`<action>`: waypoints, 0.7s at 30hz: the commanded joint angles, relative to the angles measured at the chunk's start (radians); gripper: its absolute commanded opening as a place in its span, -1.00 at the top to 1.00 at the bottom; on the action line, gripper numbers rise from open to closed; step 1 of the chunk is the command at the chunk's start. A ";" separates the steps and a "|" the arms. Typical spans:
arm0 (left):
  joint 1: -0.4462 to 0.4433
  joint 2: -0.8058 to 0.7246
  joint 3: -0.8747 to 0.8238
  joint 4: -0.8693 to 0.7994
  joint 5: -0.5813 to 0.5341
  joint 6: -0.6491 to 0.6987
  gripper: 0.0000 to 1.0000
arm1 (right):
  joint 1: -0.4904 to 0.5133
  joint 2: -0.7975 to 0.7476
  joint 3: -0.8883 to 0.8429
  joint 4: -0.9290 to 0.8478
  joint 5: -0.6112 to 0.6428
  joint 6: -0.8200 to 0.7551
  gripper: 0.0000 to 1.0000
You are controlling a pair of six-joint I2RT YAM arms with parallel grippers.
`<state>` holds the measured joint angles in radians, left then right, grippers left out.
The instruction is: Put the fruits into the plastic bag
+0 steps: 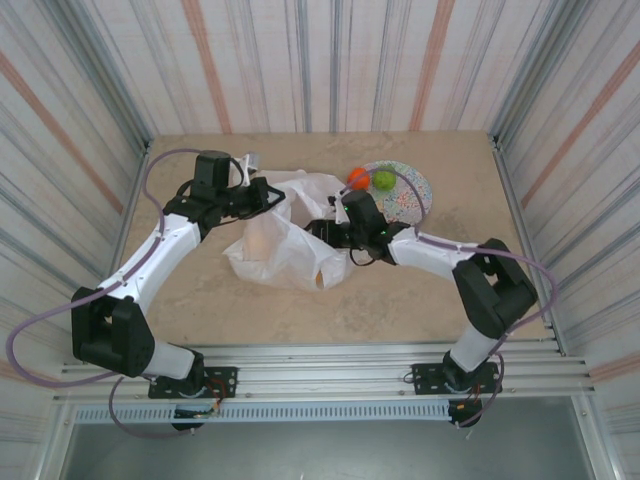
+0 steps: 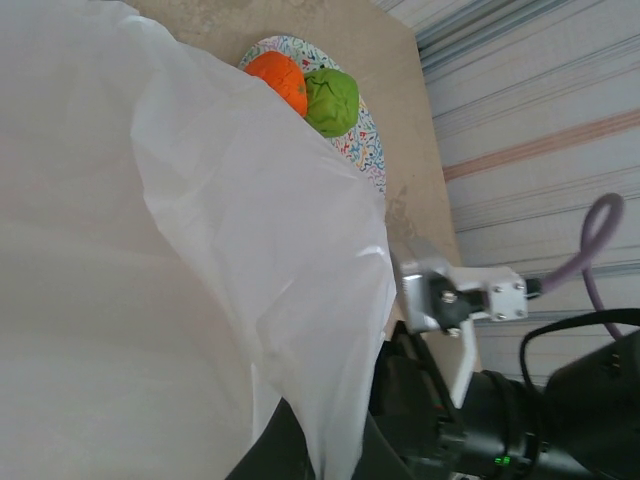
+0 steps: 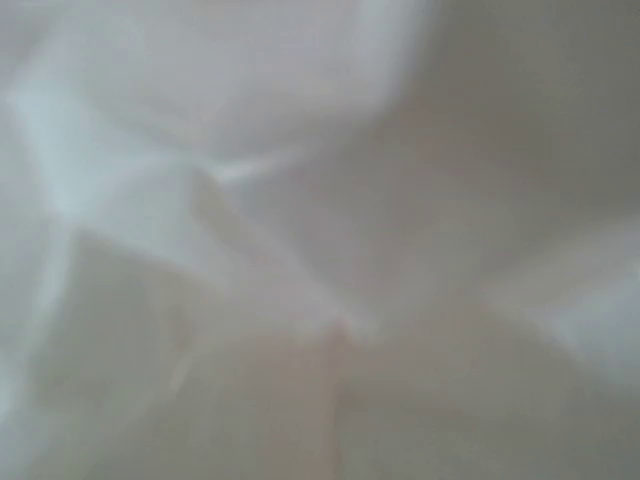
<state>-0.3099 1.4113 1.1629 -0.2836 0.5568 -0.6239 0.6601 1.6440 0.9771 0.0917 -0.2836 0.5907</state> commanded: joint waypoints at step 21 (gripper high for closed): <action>0.010 -0.009 -0.009 0.017 0.005 0.015 1.00 | -0.405 -0.036 0.147 -0.248 0.339 -0.205 -0.98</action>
<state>-0.3077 1.4117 1.1625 -0.2794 0.5568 -0.6239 0.2893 1.5330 1.0641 -0.1089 0.0078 0.4343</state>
